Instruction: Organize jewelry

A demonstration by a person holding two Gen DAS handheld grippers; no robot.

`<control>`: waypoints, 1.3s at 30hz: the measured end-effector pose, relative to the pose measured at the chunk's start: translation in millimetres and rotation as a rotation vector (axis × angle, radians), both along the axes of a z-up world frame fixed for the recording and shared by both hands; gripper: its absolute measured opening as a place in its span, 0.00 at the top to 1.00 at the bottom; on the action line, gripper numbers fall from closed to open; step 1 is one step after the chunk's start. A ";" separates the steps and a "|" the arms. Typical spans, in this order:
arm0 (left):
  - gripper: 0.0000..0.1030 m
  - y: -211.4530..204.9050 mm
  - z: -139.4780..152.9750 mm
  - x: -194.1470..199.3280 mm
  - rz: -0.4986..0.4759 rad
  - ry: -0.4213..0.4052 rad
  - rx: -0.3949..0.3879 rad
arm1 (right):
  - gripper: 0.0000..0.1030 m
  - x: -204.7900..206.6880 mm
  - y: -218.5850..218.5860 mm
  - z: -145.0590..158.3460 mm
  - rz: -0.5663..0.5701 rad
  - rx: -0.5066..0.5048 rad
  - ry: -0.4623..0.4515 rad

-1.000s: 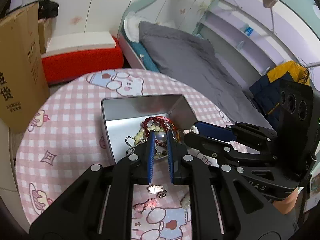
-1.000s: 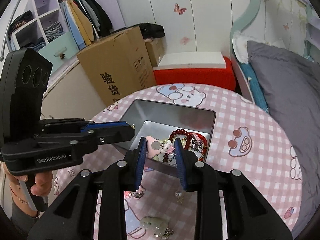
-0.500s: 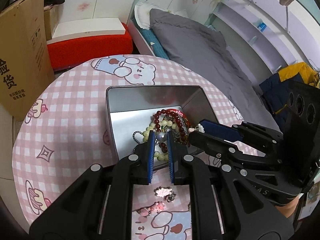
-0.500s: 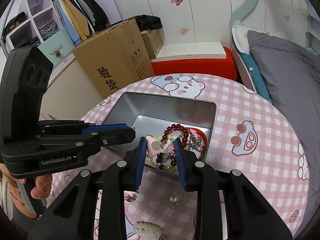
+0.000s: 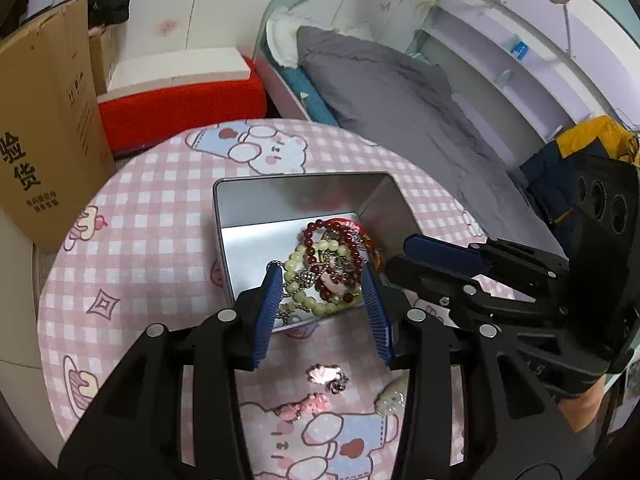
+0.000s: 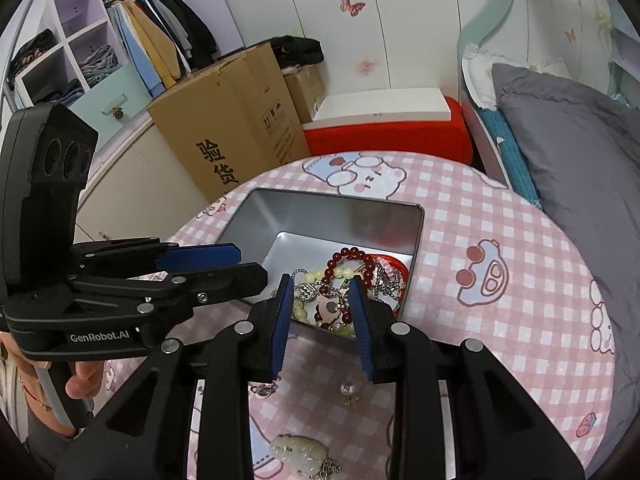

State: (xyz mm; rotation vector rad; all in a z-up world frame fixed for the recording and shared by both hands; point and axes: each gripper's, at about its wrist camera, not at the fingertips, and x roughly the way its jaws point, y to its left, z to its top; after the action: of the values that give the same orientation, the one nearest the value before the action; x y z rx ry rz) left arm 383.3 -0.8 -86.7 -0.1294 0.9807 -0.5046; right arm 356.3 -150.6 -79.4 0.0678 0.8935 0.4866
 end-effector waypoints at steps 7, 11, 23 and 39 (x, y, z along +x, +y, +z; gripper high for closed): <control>0.60 9.3 13.4 -37.4 -0.026 -0.079 0.019 | 0.74 -34.7 -2.5 16.5 0.015 -0.017 -0.066; 0.60 13.5 4.8 -59.9 -0.056 -0.123 0.061 | 0.74 -56.0 -0.7 12.3 0.023 -0.049 -0.086; 0.60 4.6 -48.9 -96.6 -0.126 -0.183 0.234 | 0.72 -90.8 0.6 -30.4 0.025 -0.085 -0.042; 0.84 -1.3 -64.0 -96.0 -0.148 -0.169 0.261 | 0.68 -79.9 16.7 -48.3 0.037 -0.130 -0.028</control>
State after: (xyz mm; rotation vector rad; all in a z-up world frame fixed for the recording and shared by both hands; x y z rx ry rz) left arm 287.3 -2.1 -150.7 0.2186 0.8859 -0.5093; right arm 276.3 -133.9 -127.7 -0.0737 0.8985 0.4621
